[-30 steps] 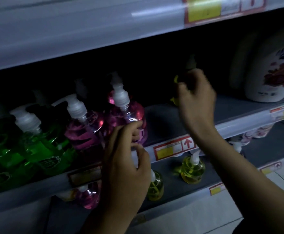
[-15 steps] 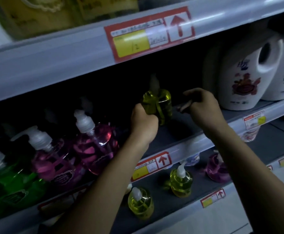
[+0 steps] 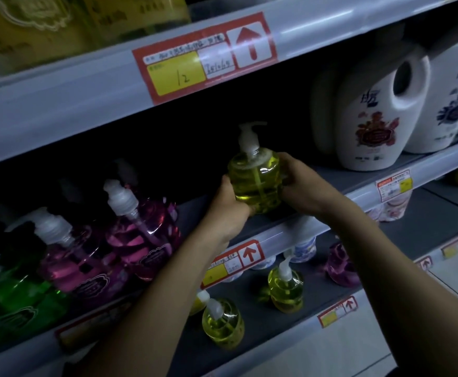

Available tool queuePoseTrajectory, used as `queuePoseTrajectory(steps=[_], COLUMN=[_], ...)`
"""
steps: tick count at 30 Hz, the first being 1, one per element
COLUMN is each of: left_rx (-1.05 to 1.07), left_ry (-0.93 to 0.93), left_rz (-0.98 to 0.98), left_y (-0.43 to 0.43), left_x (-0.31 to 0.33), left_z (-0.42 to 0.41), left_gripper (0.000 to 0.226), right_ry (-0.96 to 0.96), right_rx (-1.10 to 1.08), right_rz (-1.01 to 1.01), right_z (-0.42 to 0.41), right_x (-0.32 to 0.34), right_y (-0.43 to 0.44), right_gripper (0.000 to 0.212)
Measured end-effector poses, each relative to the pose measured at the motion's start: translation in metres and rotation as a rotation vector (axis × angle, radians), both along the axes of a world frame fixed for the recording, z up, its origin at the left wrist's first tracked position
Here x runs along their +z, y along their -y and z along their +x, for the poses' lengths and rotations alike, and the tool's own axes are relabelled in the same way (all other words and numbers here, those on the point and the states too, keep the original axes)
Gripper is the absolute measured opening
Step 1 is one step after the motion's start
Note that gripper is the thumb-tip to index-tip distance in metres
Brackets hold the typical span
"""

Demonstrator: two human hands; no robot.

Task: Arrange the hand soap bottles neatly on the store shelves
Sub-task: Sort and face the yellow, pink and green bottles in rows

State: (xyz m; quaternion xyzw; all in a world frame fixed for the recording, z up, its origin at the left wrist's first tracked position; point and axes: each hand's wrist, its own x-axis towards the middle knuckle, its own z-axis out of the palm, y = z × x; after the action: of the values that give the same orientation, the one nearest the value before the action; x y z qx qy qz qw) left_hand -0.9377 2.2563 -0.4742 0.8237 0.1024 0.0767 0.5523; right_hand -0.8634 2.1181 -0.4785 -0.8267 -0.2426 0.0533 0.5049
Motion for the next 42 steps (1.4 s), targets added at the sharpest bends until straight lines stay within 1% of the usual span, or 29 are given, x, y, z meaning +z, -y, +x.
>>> queuePoseTrajectory(steps=[3, 6, 8, 11, 14, 16, 18, 19, 22, 24, 27, 29, 30, 31, 33, 35, 36, 37, 38, 40, 41, 42], left_rx=[-0.047, -0.104, -0.144, -0.206, -0.319, -0.379, -0.397, -0.374, -0.214, -0.159, -0.101, -0.054, -0.039, -0.026, -0.016, -0.046, -0.08, -0.122, -0.15, -0.124, -0.088, -0.058], left_ry=[0.01, 0.011, 0.041, 0.11, 0.158, 0.153, 0.166, 0.178, 0.263, 0.345, 0.507, 0.607, 0.639, 0.658, 0.667, 0.63, 0.599, 0.562, 0.534, 0.542, 0.572, 0.606], left_rz=[-0.07, -0.122, -0.172, -0.315, -0.502, -0.546, -0.506, -0.471, -0.301, -0.212, -0.143, -0.056, -0.017, -0.004, -0.042, -0.121, -0.174, -0.234, -0.259, -0.209, -0.174, -0.156], left_y=[-0.001, -0.006, -0.007, -0.006, -0.002, 0.003, 0.009, 0.012, 0.024, 0.033, 0.047, 0.053, 0.053, 0.051, 0.044, 0.036, 0.034, 0.033, 0.032, 0.034, 0.035, 0.036], left_x=[0.002, 0.002, -0.001, 0.0, 0.012, 0.019, 0.025, 0.03, 0.057, 0.08, 0.111, 0.123, 0.128, 0.133, 0.142, 0.15, 0.154, 0.158, 0.161, 0.167, 0.17, 0.172], left_z=[-0.001, -0.007, -0.013, -0.023, -0.041, -0.056, -0.072, -0.081, -0.109, -0.128, -0.148, -0.154, -0.155, -0.155, -0.151, -0.145, -0.143, -0.141, -0.14, -0.139, -0.138, -0.136], left_gripper=[0.051, 0.047, 0.045, 0.038, 0.039, 0.04, 0.048, 0.051, 0.048, 0.048, 0.035, 0.026, 0.025, 0.026, 0.026, 0.027, 0.034, 0.041, 0.049, 0.059, 0.062, 0.063], right_ry=[0.019, 0.0, 0.002, 0.001, 0.002, -0.002, -0.02, -0.035, -0.049, -0.039, -0.04, -0.011, -0.002, -0.007, -0.05, -0.122, -0.166, -0.203, -0.231, -0.248, -0.225, -0.191], right_rx=[0.04, 0.129, 0.179, 0.166, 0.133, 0.138, 0.166, 0.183, 0.252, 0.343, 0.509, 0.556, 0.561, 0.567, 0.587, 0.591, 0.579, 0.574, 0.561, 0.53, 0.525, 0.528], right_rz=[0.036, 0.053, 0.068, 0.136, 0.181, 0.206, 0.232, 0.251, 0.325, 0.347, 0.342, 0.348, 0.375, 0.417, 0.523, 0.659, 0.731, 0.785, 0.821, 0.832, 0.815, 0.783], right_z=[-0.007, -0.017, -0.022, -0.034, -0.054, -0.07, -0.082, -0.087, -0.101, -0.11, -0.126, -0.133, -0.134, -0.133, -0.126, -0.116, -0.112, -0.108, -0.107, -0.108, -0.109, -0.11], right_x=[0.006, 0.011, 0.016, 0.029, 0.043, 0.051, 0.057, 0.06, 0.073, 0.086, 0.11, 0.125, 0.13, 0.135, 0.141, 0.143, 0.144, 0.146, 0.148, 0.153, 0.155, 0.159], right_y=[0.008, 0.022, 0.032, 0.045, 0.058, 0.066, 0.072, 0.076, 0.085, 0.092, 0.095, 0.09, 0.088, 0.086, 0.083, 0.081, 0.079, 0.075, 0.072, 0.066, 0.064, 0.061], right_gripper=[0.067, 0.061, 0.065, 0.067, 0.064, 0.062, 0.063, 0.064, 0.055, 0.053, 0.068, 0.077, 0.078, 0.077, 0.078, 0.088, 0.092, 0.087, 0.073, 0.034, 0.028, 0.028])
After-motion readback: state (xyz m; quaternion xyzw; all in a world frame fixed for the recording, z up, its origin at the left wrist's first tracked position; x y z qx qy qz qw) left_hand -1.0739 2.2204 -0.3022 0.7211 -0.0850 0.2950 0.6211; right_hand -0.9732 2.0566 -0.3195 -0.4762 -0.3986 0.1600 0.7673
